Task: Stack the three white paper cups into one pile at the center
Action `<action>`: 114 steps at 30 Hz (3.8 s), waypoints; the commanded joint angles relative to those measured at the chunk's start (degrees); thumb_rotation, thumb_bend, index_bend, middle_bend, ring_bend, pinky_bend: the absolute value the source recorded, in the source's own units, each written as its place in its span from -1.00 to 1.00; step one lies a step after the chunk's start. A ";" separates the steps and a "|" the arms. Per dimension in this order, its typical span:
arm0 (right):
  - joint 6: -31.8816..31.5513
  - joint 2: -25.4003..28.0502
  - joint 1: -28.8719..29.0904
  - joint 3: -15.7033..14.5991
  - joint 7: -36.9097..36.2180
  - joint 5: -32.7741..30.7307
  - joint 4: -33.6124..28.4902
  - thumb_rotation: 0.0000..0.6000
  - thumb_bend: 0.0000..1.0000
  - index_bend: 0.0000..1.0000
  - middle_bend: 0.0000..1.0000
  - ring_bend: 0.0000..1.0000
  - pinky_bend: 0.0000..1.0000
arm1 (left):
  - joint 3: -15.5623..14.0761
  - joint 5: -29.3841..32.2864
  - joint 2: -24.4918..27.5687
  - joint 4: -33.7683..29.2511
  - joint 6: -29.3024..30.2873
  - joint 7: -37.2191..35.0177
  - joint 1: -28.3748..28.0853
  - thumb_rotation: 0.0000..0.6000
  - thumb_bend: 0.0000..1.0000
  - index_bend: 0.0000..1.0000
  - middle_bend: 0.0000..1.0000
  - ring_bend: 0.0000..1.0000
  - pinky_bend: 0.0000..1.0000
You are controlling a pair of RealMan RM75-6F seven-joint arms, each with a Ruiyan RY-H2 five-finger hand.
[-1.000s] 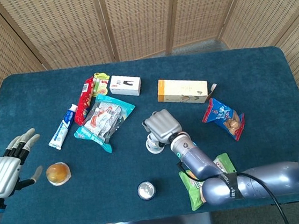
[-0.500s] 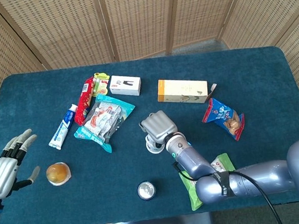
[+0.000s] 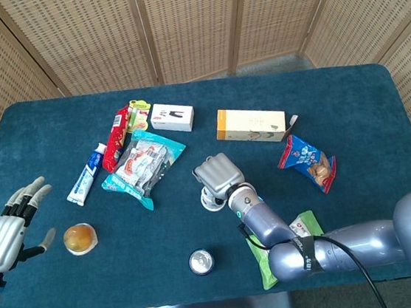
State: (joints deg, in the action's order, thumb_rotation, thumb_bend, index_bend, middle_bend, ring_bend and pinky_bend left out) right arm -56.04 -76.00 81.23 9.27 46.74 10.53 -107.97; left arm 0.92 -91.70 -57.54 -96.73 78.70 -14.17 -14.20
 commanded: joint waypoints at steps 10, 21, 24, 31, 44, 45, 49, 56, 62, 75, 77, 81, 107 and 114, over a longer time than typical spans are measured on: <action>0.60 -0.53 0.39 -0.33 -0.61 0.45 1.32 1.00 -0.45 -0.29 -0.13 -0.43 0.39 | -0.15 0.25 -0.18 0.62 0.15 -0.60 0.20 1.00 -0.08 -1.00 -1.00 -1.00 -0.85; 0.84 -0.50 0.98 -1.38 0.06 -0.71 1.40 1.00 -0.45 -0.37 -0.22 -0.49 0.36 | -0.13 0.17 -0.41 0.99 0.03 -0.81 -0.01 1.00 -0.09 -1.00 -1.00 -1.00 -0.85; 0.87 -0.33 1.01 -1.42 -0.06 -0.57 1.29 1.00 -0.46 -0.41 -0.25 -0.52 0.34 | -0.10 0.14 -0.41 0.94 0.07 -0.77 -0.04 1.00 -0.08 -1.00 -1.00 -1.00 -0.85; 1.09 -0.22 1.42 -2.06 0.45 -0.84 0.93 1.00 -0.46 -0.46 -0.31 -0.56 0.30 | -0.10 0.04 -0.40 0.76 0.07 -0.58 -0.14 1.00 -0.08 -1.00 -1.00 -1.00 -0.85; -0.12 -2.22 2.56 -2.39 1.61 -1.47 1.74 1.00 -0.46 -0.52 -0.37 -0.60 0.28 | -0.29 -0.24 -0.50 0.93 0.28 -0.79 -0.08 1.00 -0.09 -1.00 -1.00 -1.00 -0.85; -0.17 -2.46 2.67 -2.37 1.72 -1.56 1.91 1.00 -0.46 -0.53 -0.37 -0.60 0.28 | -0.29 -0.21 -0.49 0.98 0.35 -0.83 -0.04 1.00 -0.09 -1.00 -1.00 -1.00 -0.85; -0.29 -3.58 3.17 -2.28 2.23 -2.06 3.13 1.00 -0.46 -0.54 -0.38 -0.62 0.27 | -0.32 -0.16 -0.48 1.21 0.52 -1.10 0.08 1.00 -0.09 -1.00 -1.00 -1.00 -0.85; -0.41 -4.50 3.69 -2.66 3.49 -3.03 4.55 1.00 -0.46 -0.64 -0.46 -0.68 0.23 | -0.39 -0.10 -0.49 1.53 0.59 -1.46 0.17 1.00 -0.08 -1.00 -1.00 -1.00 -0.85; -1.05 -3.57 3.73 -2.97 4.37 -4.14 3.05 1.00 -0.46 -0.77 -0.56 -0.74 0.20 | -0.32 -0.25 -0.41 1.35 0.71 -1.40 0.11 1.00 -0.08 -1.00 -1.00 -1.00 -0.85; -2.66 -2.74 3.31 -2.78 4.85 -4.51 1.19 0.76 -0.46 -1.00 -0.65 -0.79 0.19 | -0.48 -0.71 -0.50 0.88 0.67 -0.91 -0.04 1.00 -0.09 -1.00 -1.00 -1.00 -0.85; -2.91 -2.34 3.24 -2.85 5.10 -4.58 0.85 0.76 -0.45 -1.00 -0.65 -0.79 0.18 | -0.46 -0.70 -0.45 0.87 0.71 -0.93 -0.03 1.00 -0.08 -1.00 -1.00 -1.00 -0.85; -3.54 -1.37 3.03 -2.91 5.47 -4.45 0.42 0.77 -0.45 -1.00 -0.65 -0.79 0.18 | -0.43 -0.83 -0.46 0.82 0.77 -0.95 -0.10 1.00 -0.08 -1.00 -1.00 -1.00 -0.85; -0.40 -6.99 1.67 -3.65 5.18 -3.39 8.27 0.77 -0.45 -0.99 -0.65 -0.79 0.18 | -0.82 -0.74 -0.46 1.38 1.54 -1.48 0.67 1.00 -0.08 -1.00 -1.00 -1.00 -0.85; -1.88 -5.20 1.15 -2.42 4.60 -2.68 6.58 0.76 -0.45 -0.98 -0.65 -0.79 0.18 | -0.80 -0.81 -0.08 1.49 1.94 -1.84 0.87 1.00 -0.09 -1.00 -1.00 -1.00 -0.85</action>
State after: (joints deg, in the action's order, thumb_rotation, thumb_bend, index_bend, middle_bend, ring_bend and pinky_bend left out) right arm -57.41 -81.89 82.52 6.51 51.47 7.56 -100.74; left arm 0.10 -92.49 -57.63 -95.23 80.63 -16.00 -13.34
